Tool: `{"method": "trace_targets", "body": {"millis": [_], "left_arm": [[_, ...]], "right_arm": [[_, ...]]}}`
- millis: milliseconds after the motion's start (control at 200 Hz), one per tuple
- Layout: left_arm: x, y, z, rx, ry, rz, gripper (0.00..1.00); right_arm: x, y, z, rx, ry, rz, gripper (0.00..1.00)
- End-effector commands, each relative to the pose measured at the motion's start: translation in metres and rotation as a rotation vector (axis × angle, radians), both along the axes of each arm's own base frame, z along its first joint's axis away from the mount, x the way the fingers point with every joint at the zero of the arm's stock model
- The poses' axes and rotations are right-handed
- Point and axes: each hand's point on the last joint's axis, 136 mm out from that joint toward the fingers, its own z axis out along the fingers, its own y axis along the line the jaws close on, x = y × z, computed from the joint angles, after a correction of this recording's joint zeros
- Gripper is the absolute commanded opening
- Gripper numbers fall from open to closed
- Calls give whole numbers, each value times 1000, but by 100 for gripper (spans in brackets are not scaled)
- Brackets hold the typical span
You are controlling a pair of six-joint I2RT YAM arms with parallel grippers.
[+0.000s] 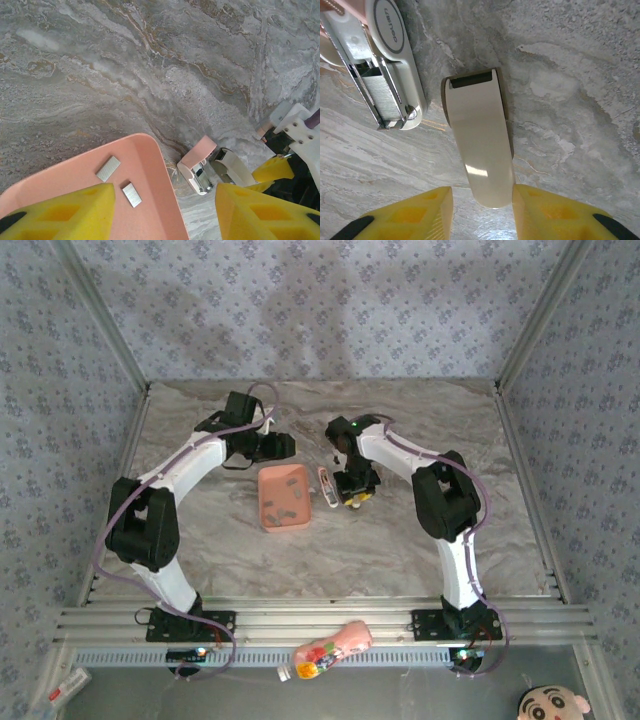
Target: Load the staples into the stapler
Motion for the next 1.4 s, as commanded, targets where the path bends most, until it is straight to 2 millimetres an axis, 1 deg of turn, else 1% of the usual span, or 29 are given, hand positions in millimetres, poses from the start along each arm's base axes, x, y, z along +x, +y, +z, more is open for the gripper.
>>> {"method": "trace_targets", "body": {"millis": [0, 140, 235, 365, 610, 720, 910, 1129, 1304, 1394], "left_arm": [[4, 1, 14, 0, -34, -11, 55], [5, 0, 14, -2, -34, -8, 55], [5, -1, 14, -7, -34, -5, 55], [5, -1, 14, -7, -34, -1, 55], [7, 0, 16, 3, -36, -2, 55], [8, 0, 15, 6, -33, -4, 56], [9, -2, 13, 5, -25, -10, 55], [11, -3, 16, 6, -25, -15, 55], [12, -5, 16, 1, -24, -17, 55], [13, -8, 17, -3, -22, -25, 55]], "right_arm": [[7, 2, 14, -18, -24, 5, 44], [12, 1, 36, -24, -61, 9, 50], [15, 0, 39, -26, -65, 9, 53], [16, 1, 28, -10, -29, -2, 54], [9, 6, 1, 4, 39, 4, 54], [8, 6, -6, 7, 47, -10, 54], [4, 4, -18, 10, 68, -30, 49], [3, 2, -25, 1, 70, -39, 41], [6, -4, -23, -14, 52, -48, 29], [9, -8, -15, -15, 20, -57, 25]]}}
